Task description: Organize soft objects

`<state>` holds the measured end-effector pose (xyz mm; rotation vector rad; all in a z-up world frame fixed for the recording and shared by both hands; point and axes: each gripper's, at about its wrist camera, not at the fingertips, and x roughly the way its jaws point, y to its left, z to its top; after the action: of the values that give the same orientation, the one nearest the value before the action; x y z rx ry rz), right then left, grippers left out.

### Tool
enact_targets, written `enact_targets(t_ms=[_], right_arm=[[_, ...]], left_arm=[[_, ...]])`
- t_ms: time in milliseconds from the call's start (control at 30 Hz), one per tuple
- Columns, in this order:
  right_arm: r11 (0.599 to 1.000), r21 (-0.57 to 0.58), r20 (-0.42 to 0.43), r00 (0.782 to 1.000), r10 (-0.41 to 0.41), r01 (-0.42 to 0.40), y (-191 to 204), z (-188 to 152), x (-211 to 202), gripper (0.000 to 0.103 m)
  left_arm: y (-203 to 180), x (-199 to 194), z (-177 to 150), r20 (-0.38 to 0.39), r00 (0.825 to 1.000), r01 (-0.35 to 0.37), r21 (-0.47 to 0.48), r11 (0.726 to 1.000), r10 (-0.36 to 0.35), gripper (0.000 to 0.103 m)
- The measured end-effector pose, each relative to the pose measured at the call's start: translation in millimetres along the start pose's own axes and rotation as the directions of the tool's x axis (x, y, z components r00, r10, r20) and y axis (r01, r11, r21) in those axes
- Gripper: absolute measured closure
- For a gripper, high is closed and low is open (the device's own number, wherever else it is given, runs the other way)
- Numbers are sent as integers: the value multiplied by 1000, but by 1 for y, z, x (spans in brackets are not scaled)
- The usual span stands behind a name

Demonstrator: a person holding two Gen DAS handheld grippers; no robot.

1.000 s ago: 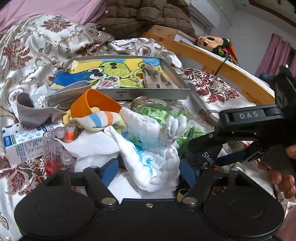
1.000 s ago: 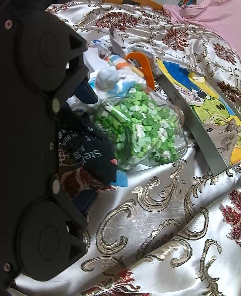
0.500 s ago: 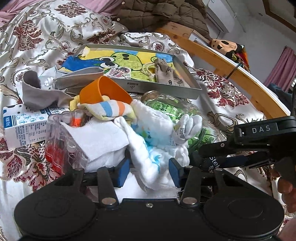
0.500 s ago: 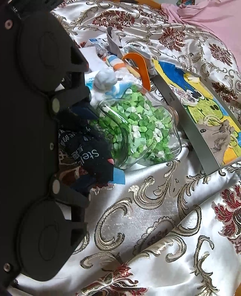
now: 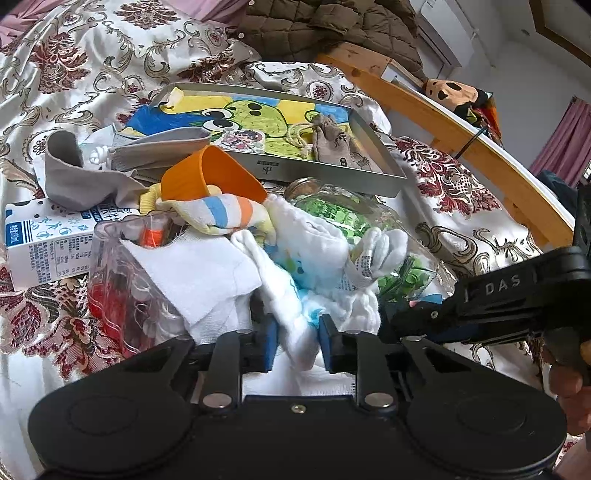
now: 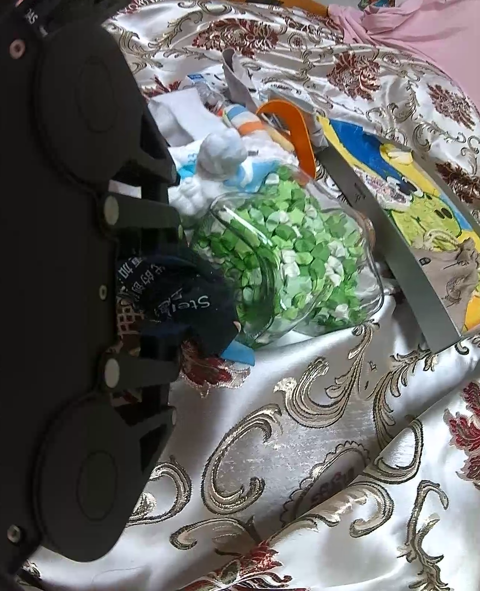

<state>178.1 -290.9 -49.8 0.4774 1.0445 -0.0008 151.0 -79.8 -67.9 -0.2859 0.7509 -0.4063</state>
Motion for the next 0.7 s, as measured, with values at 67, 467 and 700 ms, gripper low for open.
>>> enact_targets(t_ms=[67, 467, 700], right_arm=[[1000, 2, 7, 1000, -15, 15, 2, -1, 2, 89], [997, 80, 94, 996, 10, -18, -9, -2, -7, 103], [984, 121, 208, 973, 103, -130, -15, -7, -38, 103]], left_arm=[[0, -1, 0, 1, 1000, 0, -3, 1000, 0, 88], [-5, -10, 0, 37, 999, 27, 10, 1000, -27, 97], [-11, -26, 1, 96, 995, 39, 15, 999, -40, 98]])
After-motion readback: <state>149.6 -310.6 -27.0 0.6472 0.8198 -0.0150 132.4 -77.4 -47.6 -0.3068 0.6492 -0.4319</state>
